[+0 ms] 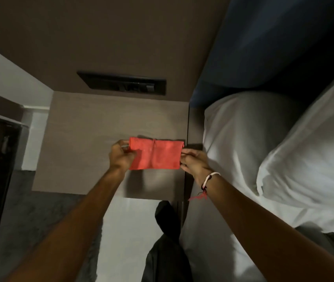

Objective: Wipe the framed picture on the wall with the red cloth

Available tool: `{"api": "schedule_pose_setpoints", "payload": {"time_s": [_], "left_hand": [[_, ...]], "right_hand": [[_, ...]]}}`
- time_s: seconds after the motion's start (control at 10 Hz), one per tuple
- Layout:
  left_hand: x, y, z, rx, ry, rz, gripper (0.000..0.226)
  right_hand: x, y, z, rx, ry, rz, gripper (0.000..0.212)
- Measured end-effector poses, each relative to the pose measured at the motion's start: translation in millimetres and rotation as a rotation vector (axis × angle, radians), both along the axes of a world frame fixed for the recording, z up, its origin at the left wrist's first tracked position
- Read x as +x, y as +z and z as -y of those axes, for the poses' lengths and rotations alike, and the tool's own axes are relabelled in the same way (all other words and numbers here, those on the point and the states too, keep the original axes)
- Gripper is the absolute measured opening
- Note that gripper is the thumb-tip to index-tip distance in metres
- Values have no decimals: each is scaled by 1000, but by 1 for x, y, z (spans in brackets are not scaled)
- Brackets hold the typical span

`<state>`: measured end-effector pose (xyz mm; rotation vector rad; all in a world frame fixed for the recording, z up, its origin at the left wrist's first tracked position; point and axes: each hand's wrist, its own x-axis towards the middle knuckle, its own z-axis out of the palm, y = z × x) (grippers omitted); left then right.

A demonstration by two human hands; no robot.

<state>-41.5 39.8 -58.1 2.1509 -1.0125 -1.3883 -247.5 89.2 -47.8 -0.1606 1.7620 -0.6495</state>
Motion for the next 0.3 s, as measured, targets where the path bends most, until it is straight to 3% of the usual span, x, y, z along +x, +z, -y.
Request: {"api": "schedule_pose_setpoints", "payload": {"time_s": [0.2, 0.3], "left_hand": [[6, 16, -6, -20, -211, -12, 57], [11, 37, -6, -114, -303, 82, 70]], "right_hand": [[0, 15, -5, -83, 132, -26, 51], [-2, 35, -10, -174, 177, -144, 64]]}}
